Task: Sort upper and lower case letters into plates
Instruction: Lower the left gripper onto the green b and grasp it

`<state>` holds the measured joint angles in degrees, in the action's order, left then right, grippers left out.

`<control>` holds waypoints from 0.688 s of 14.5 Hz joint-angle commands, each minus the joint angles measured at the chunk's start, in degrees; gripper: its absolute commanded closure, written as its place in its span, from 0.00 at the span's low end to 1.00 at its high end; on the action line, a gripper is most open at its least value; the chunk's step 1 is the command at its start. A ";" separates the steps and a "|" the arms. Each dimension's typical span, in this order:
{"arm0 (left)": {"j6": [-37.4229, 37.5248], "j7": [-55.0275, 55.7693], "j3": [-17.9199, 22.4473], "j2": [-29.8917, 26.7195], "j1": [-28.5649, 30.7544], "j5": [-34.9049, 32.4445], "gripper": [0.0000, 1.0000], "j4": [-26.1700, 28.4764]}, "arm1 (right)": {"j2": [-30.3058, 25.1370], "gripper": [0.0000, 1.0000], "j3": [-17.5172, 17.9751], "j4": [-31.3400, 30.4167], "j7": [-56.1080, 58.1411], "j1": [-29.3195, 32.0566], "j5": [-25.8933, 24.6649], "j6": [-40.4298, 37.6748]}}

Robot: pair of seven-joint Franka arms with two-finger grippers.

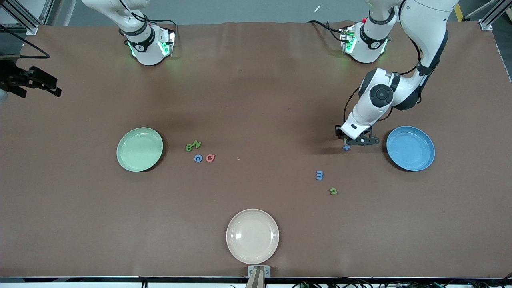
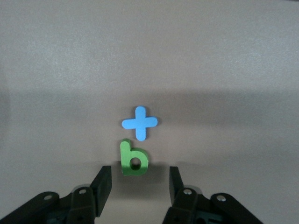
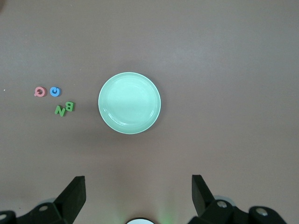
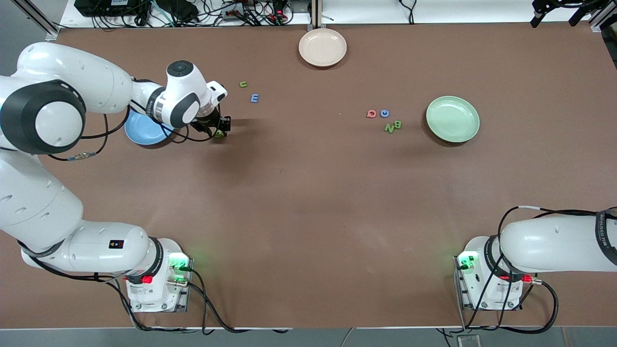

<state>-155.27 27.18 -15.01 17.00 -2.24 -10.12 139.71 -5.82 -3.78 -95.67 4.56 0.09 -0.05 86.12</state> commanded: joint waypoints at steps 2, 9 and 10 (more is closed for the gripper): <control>-2.31 1.48 0.24 1.81 0.31 -2.44 0.46 -0.67 | -1.92 0.00 0.09 -1.72 -0.25 0.35 0.85 -0.07; -2.40 1.65 0.50 2.78 1.19 -6.31 0.62 -1.46 | -1.74 0.00 -0.18 -1.72 -0.07 0.44 0.85 -0.33; -2.40 1.65 0.50 2.69 1.19 -6.31 0.69 -1.46 | -1.66 0.00 -0.18 -1.63 -0.07 0.53 0.85 -0.33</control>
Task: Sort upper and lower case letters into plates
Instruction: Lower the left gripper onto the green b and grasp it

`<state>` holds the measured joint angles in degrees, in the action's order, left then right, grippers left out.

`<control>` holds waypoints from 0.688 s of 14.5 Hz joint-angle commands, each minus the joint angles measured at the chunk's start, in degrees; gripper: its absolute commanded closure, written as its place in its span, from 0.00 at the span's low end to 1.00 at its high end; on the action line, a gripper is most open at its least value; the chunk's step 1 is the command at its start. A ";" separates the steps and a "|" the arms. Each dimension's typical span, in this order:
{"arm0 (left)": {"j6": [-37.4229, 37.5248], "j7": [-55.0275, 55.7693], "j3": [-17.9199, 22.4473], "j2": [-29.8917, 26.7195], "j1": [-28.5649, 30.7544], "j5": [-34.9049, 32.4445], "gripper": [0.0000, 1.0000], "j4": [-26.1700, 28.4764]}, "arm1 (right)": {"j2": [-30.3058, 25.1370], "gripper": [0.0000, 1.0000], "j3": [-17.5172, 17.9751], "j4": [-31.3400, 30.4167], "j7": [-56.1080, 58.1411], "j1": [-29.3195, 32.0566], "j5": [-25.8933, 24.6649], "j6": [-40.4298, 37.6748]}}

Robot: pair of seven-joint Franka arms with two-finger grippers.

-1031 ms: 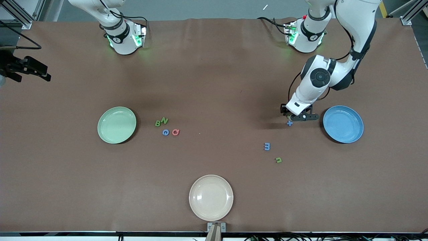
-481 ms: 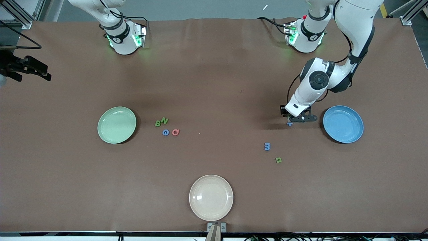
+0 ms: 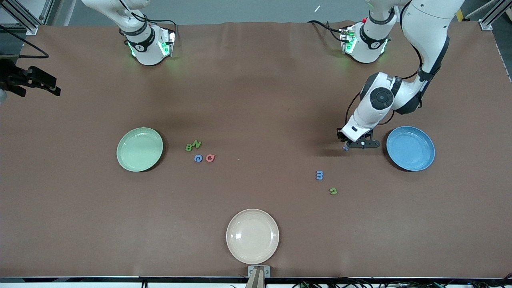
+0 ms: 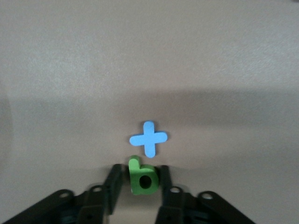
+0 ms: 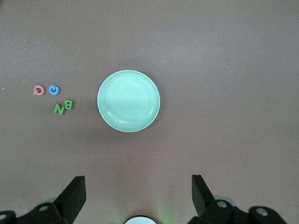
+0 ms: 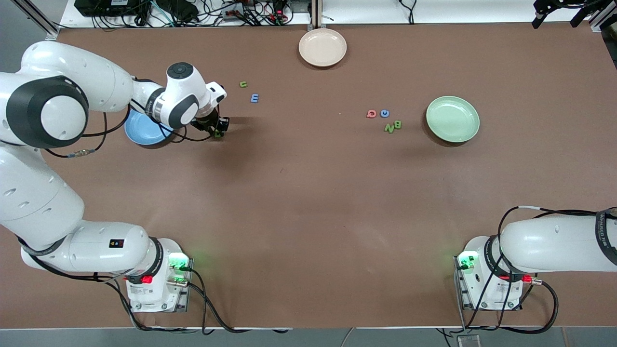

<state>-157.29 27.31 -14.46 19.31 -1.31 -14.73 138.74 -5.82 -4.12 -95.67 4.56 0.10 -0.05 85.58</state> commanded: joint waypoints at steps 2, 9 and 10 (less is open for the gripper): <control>-0.38 4.04 -0.04 0.20 0.17 -1.71 0.77 -0.58 | -1.56 0.00 0.17 -1.19 -0.34 0.43 0.85 0.20; 6.18 6.53 -0.83 -6.02 -0.01 -1.88 0.82 -0.32 | 2.90 0.00 -0.19 3.12 0.36 1.92 0.93 1.69; 8.12 5.83 -0.83 -7.34 0.16 -1.88 0.82 -0.32 | 4.92 0.00 -0.19 3.21 0.37 1.84 0.85 2.91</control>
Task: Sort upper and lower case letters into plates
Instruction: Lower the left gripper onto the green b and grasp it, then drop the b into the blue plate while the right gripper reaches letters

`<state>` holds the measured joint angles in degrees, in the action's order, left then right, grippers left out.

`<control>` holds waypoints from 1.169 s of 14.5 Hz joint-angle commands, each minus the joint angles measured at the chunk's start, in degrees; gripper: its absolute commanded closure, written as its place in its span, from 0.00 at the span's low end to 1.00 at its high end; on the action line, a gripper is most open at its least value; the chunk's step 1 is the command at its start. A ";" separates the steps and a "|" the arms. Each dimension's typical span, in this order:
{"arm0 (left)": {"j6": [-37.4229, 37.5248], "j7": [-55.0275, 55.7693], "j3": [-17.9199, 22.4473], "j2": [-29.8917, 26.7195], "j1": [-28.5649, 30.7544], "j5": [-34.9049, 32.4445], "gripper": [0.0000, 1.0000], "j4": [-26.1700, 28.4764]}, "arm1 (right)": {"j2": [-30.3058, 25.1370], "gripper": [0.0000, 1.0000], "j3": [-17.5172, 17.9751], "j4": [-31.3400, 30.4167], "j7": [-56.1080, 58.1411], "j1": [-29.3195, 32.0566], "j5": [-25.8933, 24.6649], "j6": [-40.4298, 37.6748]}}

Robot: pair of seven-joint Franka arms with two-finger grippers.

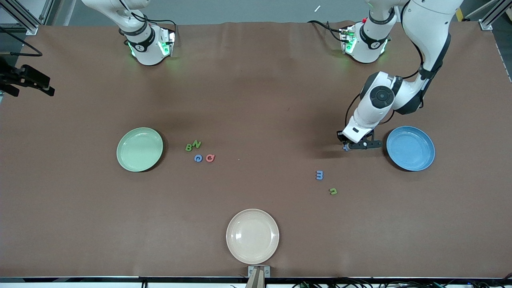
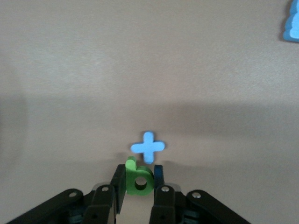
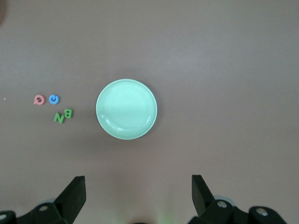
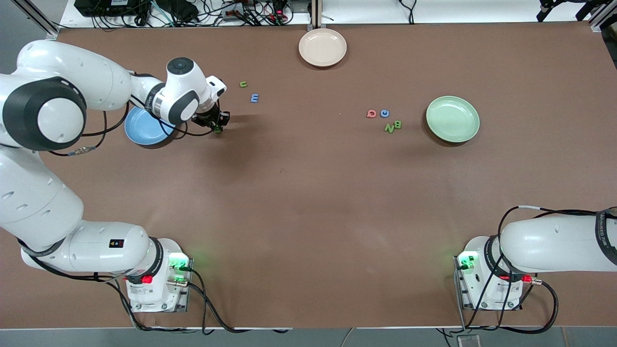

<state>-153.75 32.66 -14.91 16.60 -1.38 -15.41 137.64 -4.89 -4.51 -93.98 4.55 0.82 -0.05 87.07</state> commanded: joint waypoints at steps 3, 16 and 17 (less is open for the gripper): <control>10.47 -4.86 -0.39 -8.59 2.42 -1.20 0.82 0.70 | 6.29 0.00 0.11 1.43 0.46 1.81 0.84 5.90; 7.69 -45.22 -0.12 -6.24 25.81 -1.29 0.82 0.88 | 13.85 0.00 0.64 -4.71 -21.32 -7.39 2.60 12.49; 5.85 -46.19 -0.04 -4.83 26.51 -1.29 0.82 0.88 | 13.85 0.00 0.64 -6.72 -22.30 -8.80 2.69 15.64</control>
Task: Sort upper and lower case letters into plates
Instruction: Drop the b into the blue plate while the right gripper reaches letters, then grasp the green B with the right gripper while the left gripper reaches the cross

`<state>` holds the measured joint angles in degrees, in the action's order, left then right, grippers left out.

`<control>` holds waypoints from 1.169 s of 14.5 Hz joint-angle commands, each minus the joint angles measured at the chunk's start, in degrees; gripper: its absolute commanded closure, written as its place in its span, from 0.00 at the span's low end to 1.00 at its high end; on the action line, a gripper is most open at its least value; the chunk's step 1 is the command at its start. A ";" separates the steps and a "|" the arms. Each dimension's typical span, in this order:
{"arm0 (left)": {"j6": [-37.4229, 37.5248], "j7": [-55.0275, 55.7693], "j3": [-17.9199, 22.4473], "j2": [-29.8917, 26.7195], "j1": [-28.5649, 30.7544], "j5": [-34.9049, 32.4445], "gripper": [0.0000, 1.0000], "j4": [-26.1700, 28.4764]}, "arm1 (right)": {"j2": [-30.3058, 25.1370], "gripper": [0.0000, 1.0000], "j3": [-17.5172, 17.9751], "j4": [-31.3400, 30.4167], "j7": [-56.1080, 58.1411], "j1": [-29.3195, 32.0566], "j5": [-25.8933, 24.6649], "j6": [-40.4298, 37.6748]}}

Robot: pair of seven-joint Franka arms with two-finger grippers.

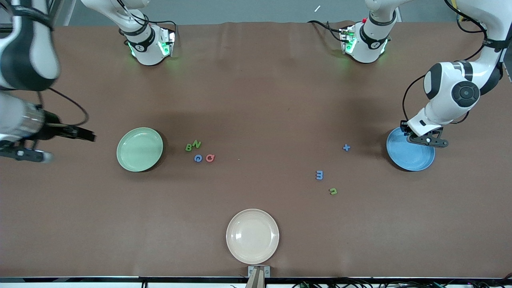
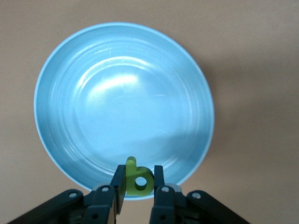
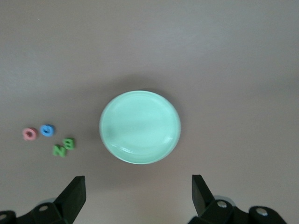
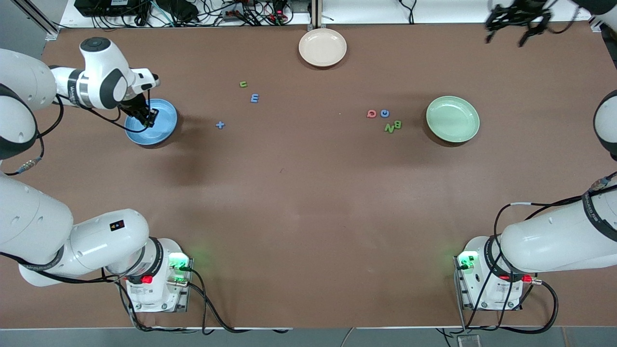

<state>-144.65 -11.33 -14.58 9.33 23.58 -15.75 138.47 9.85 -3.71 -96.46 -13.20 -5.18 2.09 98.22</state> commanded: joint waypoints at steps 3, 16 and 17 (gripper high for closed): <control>-7.48 -3.26 -0.36 5.60 3.31 -3.66 0.82 0.05 | -0.88 0.00 -0.16 -13.37 -4.73 -5.09 5.36 17.93; -8.10 -3.26 -0.36 7.80 4.37 -5.96 0.77 0.49 | 12.12 0.01 -0.51 -29.84 -20.02 -20.39 5.29 51.72; -8.19 -3.26 -0.27 7.98 4.37 -5.96 0.77 0.49 | 12.73 0.03 -0.60 -29.75 -20.02 -20.39 5.03 51.99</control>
<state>-151.71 -14.02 -14.61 17.05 27.28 -20.66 138.65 21.81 -3.42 -126.24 -32.41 -24.85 6.85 149.61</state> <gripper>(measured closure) 0.727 0.009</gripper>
